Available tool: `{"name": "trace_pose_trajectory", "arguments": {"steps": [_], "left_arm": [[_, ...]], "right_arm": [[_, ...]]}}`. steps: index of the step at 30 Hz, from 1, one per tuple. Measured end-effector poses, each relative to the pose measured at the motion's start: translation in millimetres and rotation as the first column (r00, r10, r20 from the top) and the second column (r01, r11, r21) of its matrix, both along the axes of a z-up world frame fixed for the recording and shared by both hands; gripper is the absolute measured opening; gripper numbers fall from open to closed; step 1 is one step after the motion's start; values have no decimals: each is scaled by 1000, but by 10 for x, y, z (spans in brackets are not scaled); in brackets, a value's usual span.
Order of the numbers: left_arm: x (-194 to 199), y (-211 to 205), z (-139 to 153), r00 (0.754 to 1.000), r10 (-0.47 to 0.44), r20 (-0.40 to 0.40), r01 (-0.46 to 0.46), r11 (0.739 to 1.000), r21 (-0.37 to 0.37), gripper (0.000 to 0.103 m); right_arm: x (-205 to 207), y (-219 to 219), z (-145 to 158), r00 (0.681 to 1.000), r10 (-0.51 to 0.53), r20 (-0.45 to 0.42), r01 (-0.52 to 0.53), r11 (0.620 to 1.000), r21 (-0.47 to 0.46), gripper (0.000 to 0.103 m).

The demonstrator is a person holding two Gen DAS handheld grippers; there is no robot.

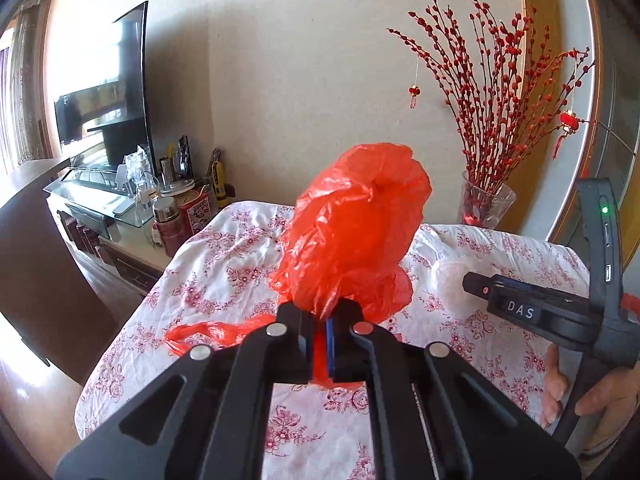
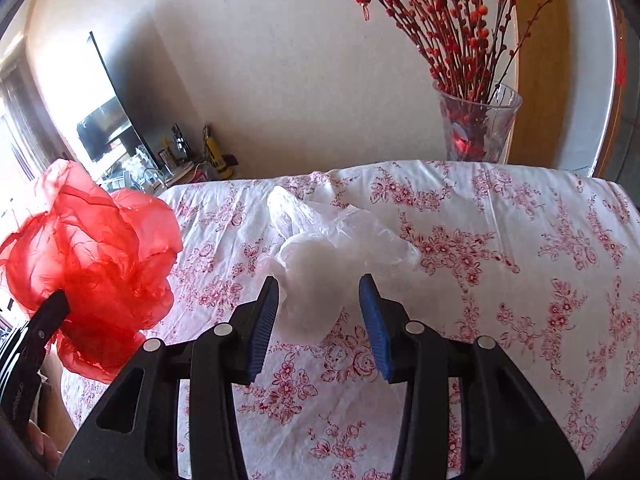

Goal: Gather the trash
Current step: 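Close the right tool on the white plastic bag while the left tool holds the red bag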

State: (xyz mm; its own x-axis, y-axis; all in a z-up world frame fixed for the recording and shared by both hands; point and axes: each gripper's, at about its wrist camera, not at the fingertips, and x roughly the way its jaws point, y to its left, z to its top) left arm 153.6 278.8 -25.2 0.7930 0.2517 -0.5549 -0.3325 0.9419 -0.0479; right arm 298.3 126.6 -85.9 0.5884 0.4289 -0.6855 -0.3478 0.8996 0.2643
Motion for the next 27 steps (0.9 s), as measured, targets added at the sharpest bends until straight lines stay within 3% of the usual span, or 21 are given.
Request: {"name": "trace_pose_trajectory", "arguments": {"steps": [2,5,11,18,27], "left_arm": [[26,-22,-10,1000,-6,-2,6,1000,-3,6],[57,-57,-33,1000,-17,-8,17,1000,-4,6],[93,-190,-45,999,-44,-16,44,999,-8,6],[147,-461,-36,995,-99,-17,98,995,-17,6],[225,-1011,-20,980,-196,-17,196,980,-30,6]], "right_arm": [[11,14,-66,1000,12,-10,-12,1000,-23,17],[-15,14,-101,1000,19,20,-18,998,-52,10],[-107,-321,-75,999,-36,37,38,998,-47,8],[-229,-1073,-55,985,-166,51,170,983,-73,8],[-698,-1978,55,953,-294,78,301,950,-89,8]]}}
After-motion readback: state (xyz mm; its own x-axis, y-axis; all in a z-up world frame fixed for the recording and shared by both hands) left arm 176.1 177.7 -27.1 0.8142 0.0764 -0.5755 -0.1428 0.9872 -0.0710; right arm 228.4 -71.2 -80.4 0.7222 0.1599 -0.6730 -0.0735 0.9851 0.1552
